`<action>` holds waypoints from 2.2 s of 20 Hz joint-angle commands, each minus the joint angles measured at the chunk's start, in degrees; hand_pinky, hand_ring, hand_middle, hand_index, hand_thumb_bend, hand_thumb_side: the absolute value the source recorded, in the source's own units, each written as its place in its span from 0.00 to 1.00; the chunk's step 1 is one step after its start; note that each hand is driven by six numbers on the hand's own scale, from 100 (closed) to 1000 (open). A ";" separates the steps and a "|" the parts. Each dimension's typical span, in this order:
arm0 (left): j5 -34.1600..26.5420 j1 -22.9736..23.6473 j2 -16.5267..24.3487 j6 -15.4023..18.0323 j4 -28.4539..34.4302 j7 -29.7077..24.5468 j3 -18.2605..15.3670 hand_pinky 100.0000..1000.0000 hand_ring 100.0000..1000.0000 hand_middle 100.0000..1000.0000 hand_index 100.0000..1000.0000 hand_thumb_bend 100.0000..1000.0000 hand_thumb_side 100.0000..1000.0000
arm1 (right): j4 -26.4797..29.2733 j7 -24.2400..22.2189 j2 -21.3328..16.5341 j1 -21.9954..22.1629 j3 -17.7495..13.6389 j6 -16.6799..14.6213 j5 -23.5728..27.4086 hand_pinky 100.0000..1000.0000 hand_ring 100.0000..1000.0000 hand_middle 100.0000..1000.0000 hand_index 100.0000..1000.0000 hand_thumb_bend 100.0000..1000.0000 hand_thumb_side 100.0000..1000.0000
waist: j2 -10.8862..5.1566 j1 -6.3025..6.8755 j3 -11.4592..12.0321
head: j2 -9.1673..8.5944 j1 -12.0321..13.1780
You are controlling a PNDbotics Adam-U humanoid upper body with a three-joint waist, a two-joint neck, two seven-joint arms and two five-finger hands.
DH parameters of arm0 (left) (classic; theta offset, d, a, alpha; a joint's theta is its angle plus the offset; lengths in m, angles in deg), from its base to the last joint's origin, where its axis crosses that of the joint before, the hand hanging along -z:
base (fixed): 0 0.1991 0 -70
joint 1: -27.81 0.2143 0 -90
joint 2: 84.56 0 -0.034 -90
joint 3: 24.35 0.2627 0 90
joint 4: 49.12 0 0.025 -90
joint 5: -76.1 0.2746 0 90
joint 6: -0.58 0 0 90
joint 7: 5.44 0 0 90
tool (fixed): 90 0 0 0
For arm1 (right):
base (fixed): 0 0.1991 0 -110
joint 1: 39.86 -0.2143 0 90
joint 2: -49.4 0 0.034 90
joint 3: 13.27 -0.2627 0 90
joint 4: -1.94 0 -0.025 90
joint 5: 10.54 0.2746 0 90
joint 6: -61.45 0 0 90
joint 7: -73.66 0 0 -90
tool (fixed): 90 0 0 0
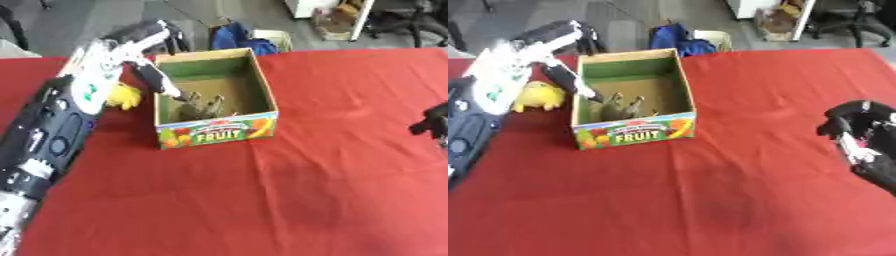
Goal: Pick up objects on the table and place them in the box.
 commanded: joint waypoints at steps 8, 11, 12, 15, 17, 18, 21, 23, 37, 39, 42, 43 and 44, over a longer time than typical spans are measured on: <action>8.73 0.00 3.47 -4.70 -12.24 7.83 -4.68 0.66 0.62 0.65 0.74 0.77 0.02 | 0.31 -0.02 -1.13 -0.24 -0.70 -0.21 -0.46 0.62 0.50 0.43 0.60 0.00 0.22 | -0.75 -0.30 -0.04 | -0.26 -0.75; 9.57 -0.21 3.19 -4.09 -14.28 8.37 -4.95 0.66 0.61 0.64 0.73 0.76 0.01 | 0.30 -0.02 -1.10 -0.23 -0.70 -0.25 -0.46 0.62 0.50 0.43 0.60 0.00 0.22 | -0.67 -0.32 -0.10 | -0.17 -0.69; 9.82 -0.21 3.06 -3.86 -14.76 8.36 -4.92 0.66 0.61 0.64 0.73 0.76 0.01 | 0.30 -0.05 -1.06 -0.25 -0.69 -0.24 -0.44 0.62 0.50 0.43 0.60 0.00 0.22 | -0.67 -0.31 -0.11 | -0.15 -0.71; 10.82 -0.17 2.59 -3.57 -15.81 8.77 -4.85 0.66 0.61 0.64 0.73 0.75 0.01 | 0.30 -0.14 -0.98 -0.24 -0.65 -0.22 -0.45 0.62 0.50 0.43 0.60 0.00 0.23 | -0.65 -0.31 -0.18 | -0.17 -0.90; 11.95 -0.21 2.06 -3.76 -16.84 9.56 -4.79 0.66 0.62 0.64 0.73 0.75 0.02 | 0.30 -0.16 -0.95 -0.19 -0.66 -0.23 -0.44 0.62 0.50 0.43 0.60 0.00 0.23 | -0.65 -0.32 -0.32 | -0.17 -0.85; 12.48 -0.23 1.76 -3.81 -17.38 9.95 -4.79 0.66 0.62 0.64 0.73 0.75 0.02 | 0.28 -0.14 -0.92 -0.18 -0.68 -0.22 -0.45 0.62 0.50 0.43 0.60 0.00 0.23 | -0.62 -0.35 -0.40 | -0.22 -0.83; 14.15 -0.28 1.08 -4.16 -18.86 11.32 -4.96 0.66 0.62 0.64 0.74 0.74 0.03 | 0.29 -0.13 -0.83 -0.21 -0.70 -0.25 -0.43 0.62 0.50 0.43 0.60 0.00 0.23 | -0.49 -0.45 -0.64 | -0.32 -0.77; 14.98 -0.25 0.76 -4.54 -19.89 12.31 -5.33 0.65 0.61 0.64 0.74 0.72 0.03 | 0.29 -0.15 -0.75 -0.27 -0.69 -0.26 -0.41 0.62 0.50 0.43 0.60 0.00 0.23 | -0.37 -0.55 -0.81 | -0.34 -0.76; 15.15 0.60 0.01 -6.88 -24.10 16.83 -6.20 0.63 0.56 0.57 0.69 0.48 0.09 | 0.23 -0.20 -0.51 -0.41 -0.75 -0.37 -0.43 0.61 0.50 0.43 0.60 0.00 0.23 | 0.24 -0.84 -1.44 | -0.77 -0.85; 15.49 0.71 0.03 -6.94 -24.52 14.70 -6.07 0.61 0.53 0.54 0.67 0.44 0.09 | 0.19 -0.18 -0.51 -0.38 -0.78 -0.37 -0.44 0.61 0.50 0.43 0.60 0.00 0.23 | 0.20 -0.84 -1.42 | -0.67 -0.94; 16.41 0.68 0.11 -7.25 -24.63 11.55 -6.07 0.57 0.46 0.47 0.61 0.35 0.08 | 0.15 -0.15 -0.51 -0.45 -0.81 -0.38 -0.41 0.61 0.50 0.43 0.60 0.00 0.23 | 0.14 -0.84 -1.35 | -0.60 -0.99; 16.75 0.66 0.15 -7.37 -24.46 11.06 -6.12 0.55 0.44 0.43 0.58 0.30 0.07 | 0.14 -0.15 -0.51 -0.47 -0.81 -0.38 -0.40 0.61 0.50 0.43 0.60 0.00 0.23 | 0.12 -0.84 -1.32 | -0.58 -0.97; 17.04 0.63 0.20 -7.61 -24.13 11.22 -6.26 0.52 0.39 0.38 0.52 0.22 0.05 | 0.13 -0.15 -0.52 -0.48 -0.81 -0.38 -0.40 0.61 0.50 0.43 0.60 0.00 0.23 | 0.10 -0.84 -1.30 | -0.55 -0.97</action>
